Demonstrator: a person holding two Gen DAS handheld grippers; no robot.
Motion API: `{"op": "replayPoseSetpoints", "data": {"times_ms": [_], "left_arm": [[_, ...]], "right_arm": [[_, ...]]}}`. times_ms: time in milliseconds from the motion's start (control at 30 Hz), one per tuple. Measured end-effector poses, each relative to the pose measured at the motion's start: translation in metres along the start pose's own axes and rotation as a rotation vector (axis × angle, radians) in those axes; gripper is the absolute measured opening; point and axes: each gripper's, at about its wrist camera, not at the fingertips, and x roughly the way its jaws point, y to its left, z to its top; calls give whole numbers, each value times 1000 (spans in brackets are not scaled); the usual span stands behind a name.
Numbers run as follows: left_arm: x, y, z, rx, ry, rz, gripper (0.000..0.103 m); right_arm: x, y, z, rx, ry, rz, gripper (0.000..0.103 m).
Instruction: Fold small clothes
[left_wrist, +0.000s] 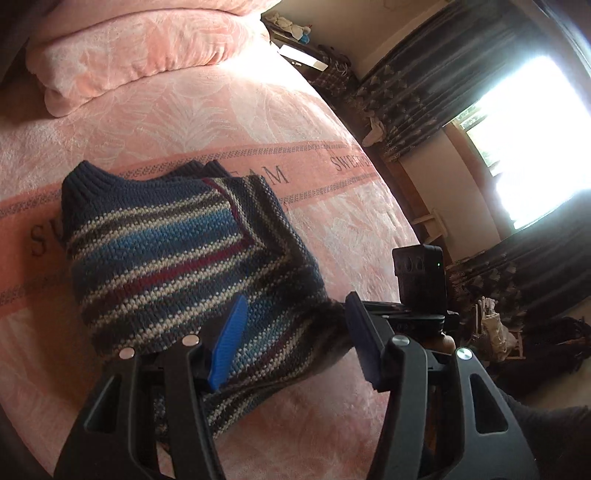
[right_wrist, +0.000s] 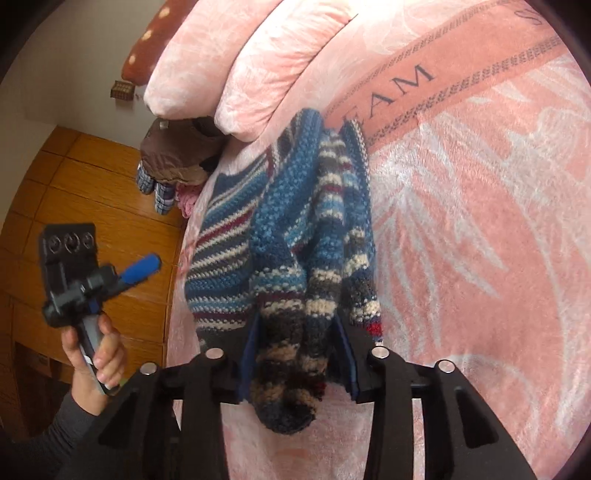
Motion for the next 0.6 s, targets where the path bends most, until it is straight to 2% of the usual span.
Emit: {"op": "replayPoseSetpoints", "data": {"times_ms": [33,67,133,200,233,267,300,400,467,500,533,600], "left_arm": [[-3,4,-7,-6,-5,-17,54],[-6,7,-13,-14,-15,-33,54],[-8,14,-20,-39,-25,-55,54],[-7,19,-24,-64,-20,-81,54],[-7,20,-26,-63,-18,-82,54],[-6,21,-27,-62,-22,-92,54],[-6,22,-28,-68,-26,-113,54],[4,29,-33,-81,-18,-138,54],[18,38,-38,-101,10,-122,54],[25,44,-40,-119,24,-106,54],[30,50,-43,-142,37,-110,53],[32,54,-45,-154,36,-129,52]], "right_arm": [[-8,4,8,-11,-50,-15,51],[-8,7,17,-14,-60,-16,51],[8,11,32,-9,-23,2,51],[34,13,42,-8,51,-7,51],[46,11,45,1,95,-12,46],[51,13,48,-24,111,-35,16],[49,18,50,-67,80,-79,13],[29,14,54,-77,-37,-94,12],[45,0,50,-78,15,-152,13],[53,-8,48,-64,63,-127,14],[52,-13,46,-46,68,-89,15],[34,-20,51,6,13,-17,25]]}}
